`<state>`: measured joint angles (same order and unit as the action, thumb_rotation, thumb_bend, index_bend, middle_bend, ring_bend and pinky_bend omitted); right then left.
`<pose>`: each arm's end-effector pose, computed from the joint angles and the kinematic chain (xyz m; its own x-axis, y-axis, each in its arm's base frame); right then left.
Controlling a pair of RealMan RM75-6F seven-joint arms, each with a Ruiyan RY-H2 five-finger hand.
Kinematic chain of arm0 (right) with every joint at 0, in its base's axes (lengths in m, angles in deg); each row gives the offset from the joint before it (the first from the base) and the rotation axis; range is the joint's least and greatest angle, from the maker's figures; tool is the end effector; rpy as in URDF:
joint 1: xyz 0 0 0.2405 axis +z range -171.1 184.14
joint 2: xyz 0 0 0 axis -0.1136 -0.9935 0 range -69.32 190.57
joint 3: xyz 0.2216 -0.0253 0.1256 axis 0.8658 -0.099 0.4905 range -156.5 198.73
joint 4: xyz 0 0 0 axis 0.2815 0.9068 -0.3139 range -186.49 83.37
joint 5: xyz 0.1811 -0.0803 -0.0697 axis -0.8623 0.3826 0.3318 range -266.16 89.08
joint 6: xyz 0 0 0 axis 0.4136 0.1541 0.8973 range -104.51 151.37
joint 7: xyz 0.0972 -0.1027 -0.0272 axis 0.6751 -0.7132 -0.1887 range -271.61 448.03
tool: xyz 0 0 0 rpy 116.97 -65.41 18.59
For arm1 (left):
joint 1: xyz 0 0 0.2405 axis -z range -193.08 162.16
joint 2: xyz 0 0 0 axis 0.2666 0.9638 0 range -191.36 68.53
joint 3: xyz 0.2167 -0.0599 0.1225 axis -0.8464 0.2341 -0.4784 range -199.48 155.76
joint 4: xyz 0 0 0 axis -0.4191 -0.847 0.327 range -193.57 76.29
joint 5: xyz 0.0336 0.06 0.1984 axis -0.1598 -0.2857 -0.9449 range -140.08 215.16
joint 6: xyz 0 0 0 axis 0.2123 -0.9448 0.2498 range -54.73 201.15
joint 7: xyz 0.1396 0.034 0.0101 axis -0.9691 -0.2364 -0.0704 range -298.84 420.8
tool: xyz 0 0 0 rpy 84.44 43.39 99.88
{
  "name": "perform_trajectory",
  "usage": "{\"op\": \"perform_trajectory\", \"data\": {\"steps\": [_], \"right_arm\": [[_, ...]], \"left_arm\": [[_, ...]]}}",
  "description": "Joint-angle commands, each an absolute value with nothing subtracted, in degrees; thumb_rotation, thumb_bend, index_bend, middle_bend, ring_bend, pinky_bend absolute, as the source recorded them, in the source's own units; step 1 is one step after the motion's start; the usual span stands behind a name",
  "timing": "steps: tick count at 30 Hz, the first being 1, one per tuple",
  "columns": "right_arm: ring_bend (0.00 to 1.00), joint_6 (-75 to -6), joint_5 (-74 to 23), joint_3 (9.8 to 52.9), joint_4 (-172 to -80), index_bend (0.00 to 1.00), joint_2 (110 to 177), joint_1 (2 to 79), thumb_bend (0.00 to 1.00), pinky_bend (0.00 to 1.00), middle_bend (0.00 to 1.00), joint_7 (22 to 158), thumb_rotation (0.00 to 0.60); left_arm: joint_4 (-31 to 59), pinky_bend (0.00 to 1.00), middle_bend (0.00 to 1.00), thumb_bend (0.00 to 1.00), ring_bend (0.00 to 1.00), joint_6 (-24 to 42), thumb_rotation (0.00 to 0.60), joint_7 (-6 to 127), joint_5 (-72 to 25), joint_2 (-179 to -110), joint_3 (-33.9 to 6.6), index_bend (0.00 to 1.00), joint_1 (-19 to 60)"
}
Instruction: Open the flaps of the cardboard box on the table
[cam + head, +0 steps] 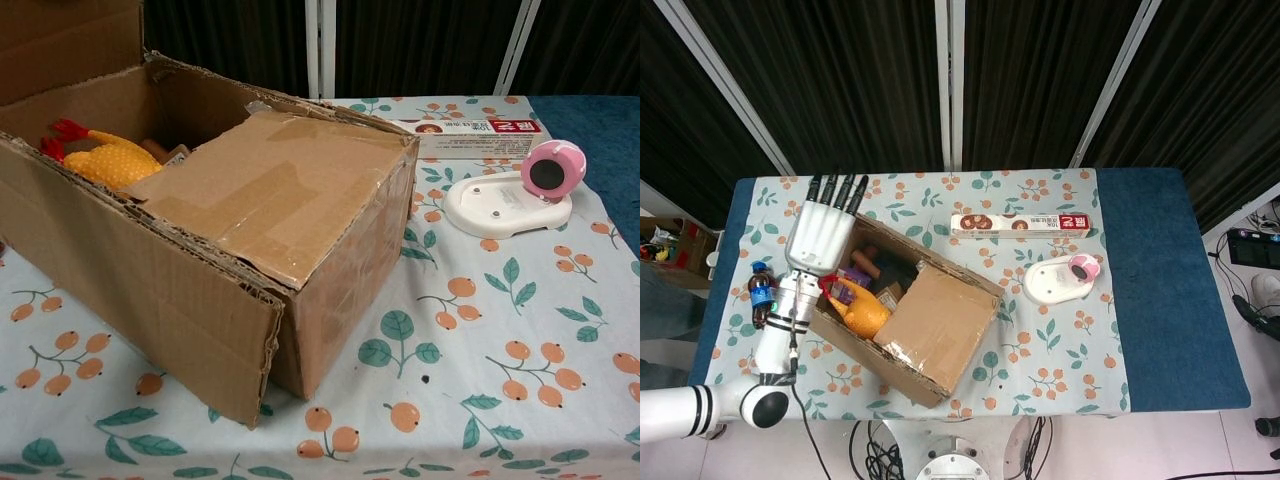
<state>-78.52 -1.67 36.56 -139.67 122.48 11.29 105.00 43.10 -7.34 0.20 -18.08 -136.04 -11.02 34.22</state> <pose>-0.2856 -0.2079 0.2478 0.1469 0.4715 0.8695 -0.9572 -0.1539 0.2452 -0.0936 0.3597 0.1058 0.8031 -0.2749 0.5287 0.5091 -0.1446 -0.8485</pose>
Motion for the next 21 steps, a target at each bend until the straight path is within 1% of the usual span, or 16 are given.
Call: {"op": "perform_trajectory", "data": {"steps": [1, 2, 3, 6, 8, 12, 15, 17, 19, 20, 21], "right_arm": [[0.0, -78.8, -1.5, 36.6, -140.1, 0.0, 122.3, 11.2, 0.02, 0.0, 0.0, 104.4, 0.6], [0.0, -78.9, -1.4, 36.6, -140.3, 0.0, 122.3, 11.2, 0.02, 0.0, 0.0, 104.2, 0.6], [0.0, -78.8, -1.3, 36.6, -140.4, 0.0, 122.2, 11.2, 0.02, 0.0, 0.0, 103.9, 0.6], [0.0, -78.8, -1.0, 36.4, -140.9, 0.0, 122.3, 11.3, 0.02, 0.0, 0.0, 103.1, 0.6], [0.0, -78.7, -0.8, 36.3, -141.2, 0.0, 122.3, 11.3, 0.02, 0.0, 0.0, 102.5, 0.6], [0.0, -78.1, -0.5, 36.2, -141.9, 0.0, 122.2, 11.8, 0.02, 0.0, 0.0, 101.7, 0.6], [0.0, -77.3, 1.3, 35.6, -142.7, 0.0, 121.9, 12.5, 0.02, 0.0, 0.0, 101.0, 0.6], [0.0, -76.4, 3.8, 35.0, -143.4, 0.0, 121.2, 13.6, 0.05, 0.0, 0.0, 100.8, 0.6], [0.0, -74.6, 7.2, 34.2, -144.7, 0.0, 119.5, 15.1, 0.11, 0.0, 0.0, 99.5, 0.6], [0.0, -73.3, 8.5, 33.9, -145.6, 0.0, 118.6, 16.0, 0.15, 0.0, 0.0, 98.6, 0.6], [0.0, -71.7, 9.6, 33.7, -146.7, 0.0, 117.5, 17.0, 0.18, 0.0, 0.0, 97.6, 0.6]], "left_arm": [[38.2, 0.17, 0.0, 0.37, 0.04, -6.7, 0.6, 4.4, -17.1, -134.4, -10.4, 0.0, 32.2], [37.1, 0.17, 0.0, 0.36, 0.04, -6.4, 0.6, 5.2, -16.8, -134.1, -10.5, 0.0, 31.7], [36.0, 0.17, 0.0, 0.34, 0.04, -6.1, 0.6, 5.9, -16.5, -133.8, -10.4, 0.0, 31.3], [33.6, 0.17, 0.0, 0.22, 0.04, -5.3, 0.6, 10.3, -15.7, -133.0, -9.7, 0.0, 29.7], [33.8, 0.17, 0.0, 0.18, 0.04, -5.3, 0.6, 15.5, -15.6, -132.5, -8.6, 0.0, 28.2], [36.5, 0.17, 0.0, 0.15, 0.05, -5.7, 0.6, 25.6, -16.8, -130.9, -6.4, 0.0, 25.6], [40.0, 0.18, 0.01, 0.14, 0.05, -3.5, 0.6, 33.0, -17.5, -128.0, -5.3, 0.0, 23.8], [42.1, 0.18, 0.02, 0.13, 0.05, -1.1, 0.593, 37.6, -18.4, -125.2, -5.5, 0.01, 22.4], [43.4, 0.18, 0.06, 0.09, 0.06, 1.3, 0.476, 41.9, -21.2, -122.1, -6.9, 0.04, 20.7], [43.7, 0.18, 0.08, 0.06, 0.06, 2.8, 0.379, 44.7, -23.9, -120.6, -8.1, 0.05, 19.9], [43.5, 0.18, 0.1, 0.03, 0.06, 4.0, 0.301, 48.0, -27.4, -119.1, -9.4, 0.07, 19.0]]}}
